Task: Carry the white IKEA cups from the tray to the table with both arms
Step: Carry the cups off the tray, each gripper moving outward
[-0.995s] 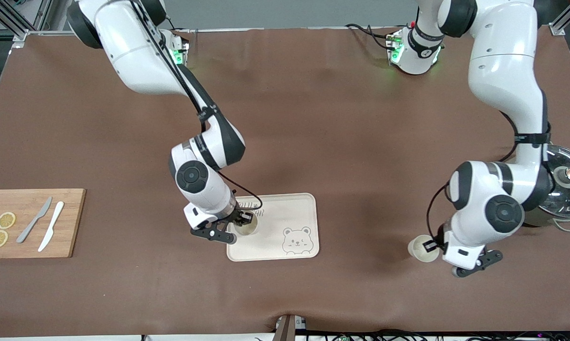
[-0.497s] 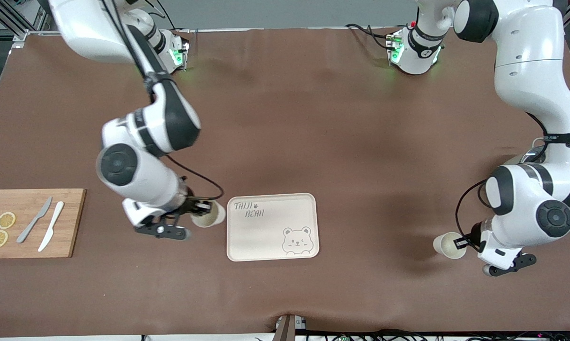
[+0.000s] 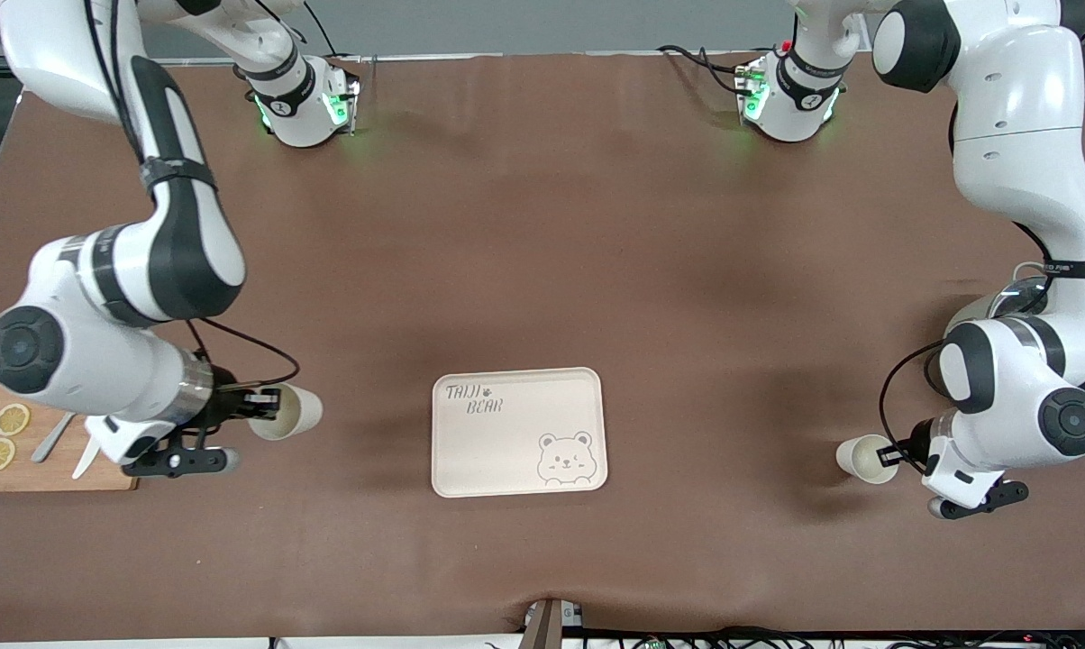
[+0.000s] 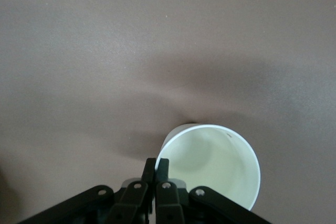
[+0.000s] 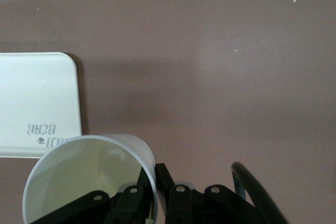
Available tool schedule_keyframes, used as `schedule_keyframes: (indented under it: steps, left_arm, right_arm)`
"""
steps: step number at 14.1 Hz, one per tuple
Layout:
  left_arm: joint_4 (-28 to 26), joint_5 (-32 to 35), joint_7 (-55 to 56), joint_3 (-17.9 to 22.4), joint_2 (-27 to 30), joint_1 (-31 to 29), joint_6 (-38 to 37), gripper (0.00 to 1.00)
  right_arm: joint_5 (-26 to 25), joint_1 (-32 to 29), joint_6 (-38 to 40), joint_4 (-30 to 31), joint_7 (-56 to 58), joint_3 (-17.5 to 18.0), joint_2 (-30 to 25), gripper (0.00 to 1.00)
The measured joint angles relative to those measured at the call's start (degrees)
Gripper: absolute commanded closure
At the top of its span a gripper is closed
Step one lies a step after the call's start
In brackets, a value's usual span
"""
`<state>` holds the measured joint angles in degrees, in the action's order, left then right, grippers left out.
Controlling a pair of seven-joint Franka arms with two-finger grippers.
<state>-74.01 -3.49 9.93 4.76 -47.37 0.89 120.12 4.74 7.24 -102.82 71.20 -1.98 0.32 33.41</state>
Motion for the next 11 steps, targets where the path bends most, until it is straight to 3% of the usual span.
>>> schedule_keyframes:
  steps: [1,4,7,11]
  left_arm:
    - [0.00,0.00,-0.35,-0.01,-0.02,0.00,0.00,0.33]
    - [0.00,0.00,-0.96,-0.03,-0.01,0.00,0.03,0.02]
    - [0.23,0.00,-2.30,-0.06,0.07,0.01,0.13,0.00]
    - [0.75,0.00,-4.30,-0.06,1.94,0.01,0.25,0.00]
  right_arm:
    - [0.00,-1.22,0.03,0.07,2.99,-0.05,0.00,1.00]
    - [0.00,-4.30,0.01,0.64,9.79,-0.10,0.19,1.00]
    - [0.00,-5.47,-1.82,1.45,11.31,-0.10,2.01,1.00]
    - [0.00,-5.60,-10.29,4.77,12.12,-0.10,5.70,1.00]
